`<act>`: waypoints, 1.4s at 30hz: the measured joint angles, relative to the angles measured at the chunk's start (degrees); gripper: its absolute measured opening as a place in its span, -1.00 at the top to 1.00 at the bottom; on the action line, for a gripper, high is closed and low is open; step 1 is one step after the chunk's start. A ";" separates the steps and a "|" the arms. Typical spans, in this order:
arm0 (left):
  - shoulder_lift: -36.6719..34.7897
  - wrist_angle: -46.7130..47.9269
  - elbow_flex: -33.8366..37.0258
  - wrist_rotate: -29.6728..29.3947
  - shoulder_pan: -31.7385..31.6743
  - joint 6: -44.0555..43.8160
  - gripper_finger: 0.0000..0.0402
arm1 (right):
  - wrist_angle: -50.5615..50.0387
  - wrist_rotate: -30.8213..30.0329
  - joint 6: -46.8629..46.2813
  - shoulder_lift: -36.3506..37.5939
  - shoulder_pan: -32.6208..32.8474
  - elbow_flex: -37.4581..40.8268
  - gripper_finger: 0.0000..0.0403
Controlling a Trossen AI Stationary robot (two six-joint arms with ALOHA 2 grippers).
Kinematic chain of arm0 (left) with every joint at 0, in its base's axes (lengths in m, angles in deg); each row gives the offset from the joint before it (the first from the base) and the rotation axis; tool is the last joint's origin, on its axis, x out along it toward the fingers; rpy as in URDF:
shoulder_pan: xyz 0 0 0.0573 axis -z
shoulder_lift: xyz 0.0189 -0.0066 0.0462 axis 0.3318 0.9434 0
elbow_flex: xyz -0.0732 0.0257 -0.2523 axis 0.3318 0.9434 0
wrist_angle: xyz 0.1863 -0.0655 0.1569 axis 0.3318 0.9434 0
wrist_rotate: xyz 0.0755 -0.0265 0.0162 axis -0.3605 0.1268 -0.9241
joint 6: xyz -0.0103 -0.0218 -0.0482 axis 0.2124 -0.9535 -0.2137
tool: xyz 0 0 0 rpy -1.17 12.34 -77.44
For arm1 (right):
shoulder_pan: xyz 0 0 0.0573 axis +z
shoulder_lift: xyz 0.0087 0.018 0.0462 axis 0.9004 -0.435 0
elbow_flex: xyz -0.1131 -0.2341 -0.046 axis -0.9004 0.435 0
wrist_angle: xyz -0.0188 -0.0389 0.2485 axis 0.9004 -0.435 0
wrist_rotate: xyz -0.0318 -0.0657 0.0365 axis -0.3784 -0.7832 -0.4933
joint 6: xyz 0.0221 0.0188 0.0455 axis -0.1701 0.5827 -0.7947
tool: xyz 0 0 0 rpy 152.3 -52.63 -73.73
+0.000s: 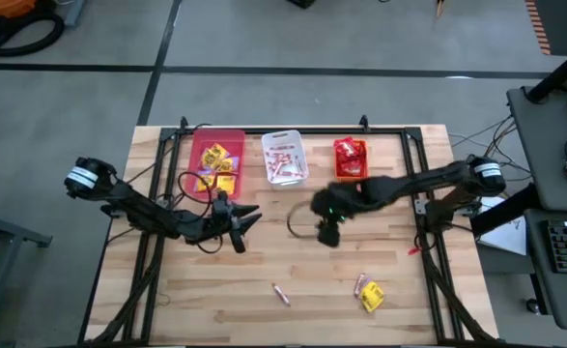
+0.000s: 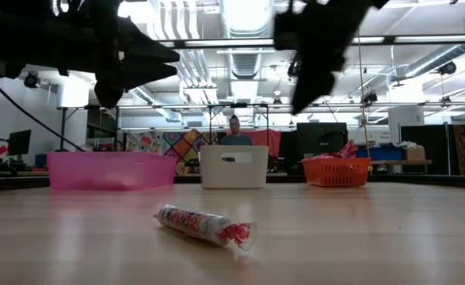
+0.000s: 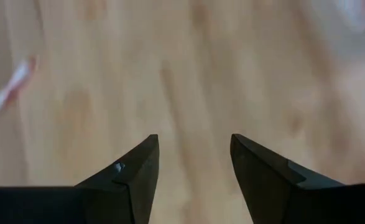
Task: Sort candy
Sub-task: Put the yellow candy into the pink bin
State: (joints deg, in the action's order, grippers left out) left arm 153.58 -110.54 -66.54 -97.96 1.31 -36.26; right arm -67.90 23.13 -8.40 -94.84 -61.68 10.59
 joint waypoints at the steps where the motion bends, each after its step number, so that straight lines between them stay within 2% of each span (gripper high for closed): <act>1: 0.56 0.02 -0.49 0.03 0.00 0.03 0.42 | -2.18 0.10 -1.91 0.45 1.64 0.31 0.06; 4: 1.89 0.03 -1.46 0.27 0.00 0.15 0.42 | -8.26 0.48 -8.47 1.98 6.46 1.82 0.06; 9: 3.76 0.09 -2.86 0.28 0.00 1.76 0.42 | -14.63 4.94 -20.13 4.55 13.72 5.24 0.05; 17: 4.24 0.17 -5.33 0.07 0.00 5.70 0.42 | -16.62 11.16 -38.38 7.07 22.52 10.85 0.03; 19: 4.19 0.21 -5.59 0.02 0.00 6.60 0.42 | -16.15 11.69 -38.71 6.99 24.46 11.83 0.03; 23: 4.04 0.18 -5.66 0.02 0.00 7.32 0.42 | -16.04 10.99 -31.34 5.85 29.53 13.38 0.05; 26: 4.04 0.22 -5.64 0.02 0.00 7.32 0.42 | -15.98 8.63 -29.24 5.07 32.72 14.04 0.10; 31: 4.04 0.42 -5.66 0.02 0.00 7.32 0.42 | -14.30 6.90 -32.17 3.32 36.48 14.99 0.18; 36: 4.04 0.52 -5.63 0.04 0.00 7.32 0.42 | -5.97 6.18 -33.64 2.94 38.65 15.95 0.20; 42: 4.04 0.90 -5.68 0.05 0.00 7.32 0.42 | -2.70 0.46 -33.79 2.94 41.83 16.04 0.21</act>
State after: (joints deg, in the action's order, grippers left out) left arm 157.61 -109.64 -72.22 -97.91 1.31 -28.94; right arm -70.61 23.59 -42.19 -91.90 -19.86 26.64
